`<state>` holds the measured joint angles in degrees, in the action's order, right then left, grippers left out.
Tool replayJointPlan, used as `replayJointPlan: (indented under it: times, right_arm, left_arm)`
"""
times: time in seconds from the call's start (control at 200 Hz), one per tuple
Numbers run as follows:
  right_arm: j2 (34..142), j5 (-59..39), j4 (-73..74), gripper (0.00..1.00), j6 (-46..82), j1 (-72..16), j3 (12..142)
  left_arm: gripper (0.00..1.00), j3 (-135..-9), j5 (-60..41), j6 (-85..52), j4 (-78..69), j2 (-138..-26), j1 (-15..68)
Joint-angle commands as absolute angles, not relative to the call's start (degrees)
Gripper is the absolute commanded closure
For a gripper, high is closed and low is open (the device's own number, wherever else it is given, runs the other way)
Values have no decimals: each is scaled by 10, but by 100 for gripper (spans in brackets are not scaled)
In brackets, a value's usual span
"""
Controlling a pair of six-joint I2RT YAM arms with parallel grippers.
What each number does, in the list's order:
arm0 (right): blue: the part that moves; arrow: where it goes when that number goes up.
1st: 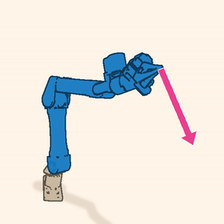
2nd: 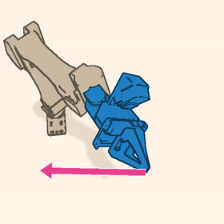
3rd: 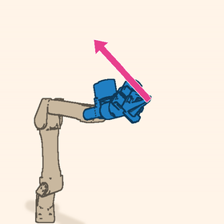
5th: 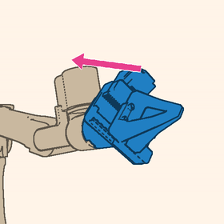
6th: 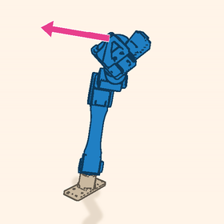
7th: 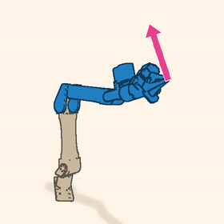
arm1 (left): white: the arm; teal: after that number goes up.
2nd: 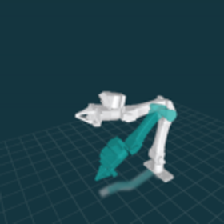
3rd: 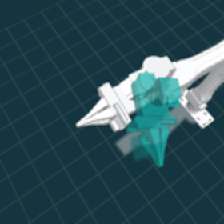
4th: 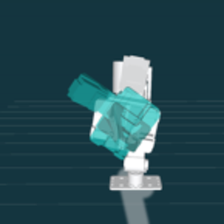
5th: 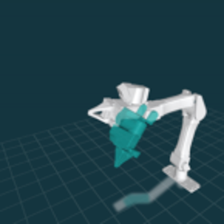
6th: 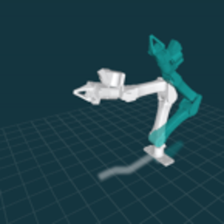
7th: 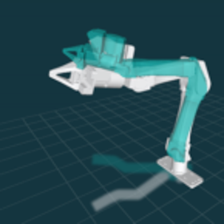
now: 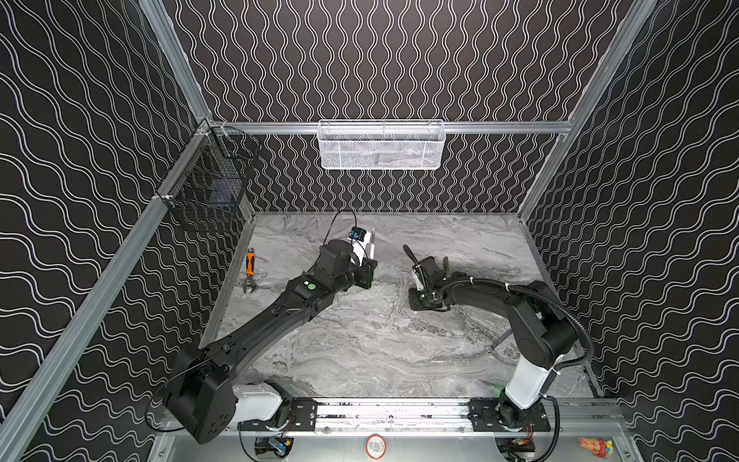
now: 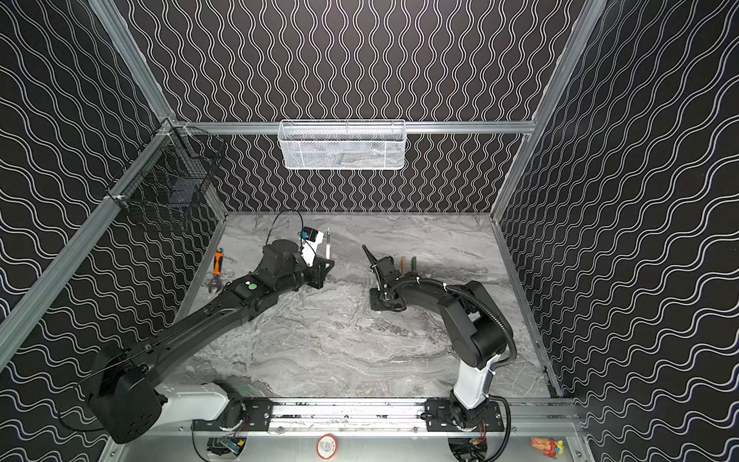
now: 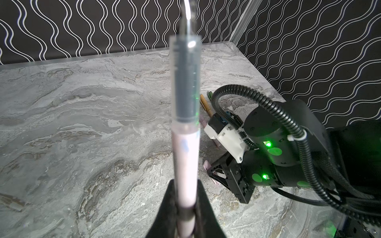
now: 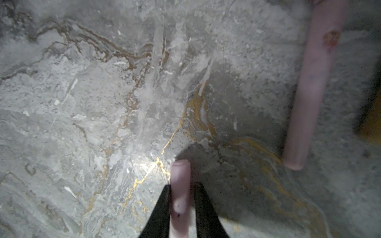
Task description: Insert the pens into the pen caps
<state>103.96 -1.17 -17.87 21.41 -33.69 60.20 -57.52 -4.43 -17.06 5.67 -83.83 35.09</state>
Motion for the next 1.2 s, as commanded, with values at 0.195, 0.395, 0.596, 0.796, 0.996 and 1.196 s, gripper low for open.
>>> replayJointPlan:
  times: [0.195,0.395,0.596,0.796,0.996,1.196]
  right_arm:
    - [1061,26,-205,78,216,-347,620]
    - [1073,37,-210,75,223,-355,626]
    - [1066,30,-213,72,224,-362,629]
    - [1041,9,-224,70,209,-359,629]
    - [1019,-9,-237,72,179,-340,637]
    - [1052,-5,-249,73,162,-336,656]
  left_arm:
    - [98,-579,-35,-160,39,-836,351]
    - [98,-579,-33,-159,39,-835,351]
    - [98,-580,-33,-159,41,-837,351]
    - [99,-580,-35,-159,40,-837,351]
    - [99,-581,-38,-160,40,-842,351]
    - [99,-581,-39,-158,40,-845,352]
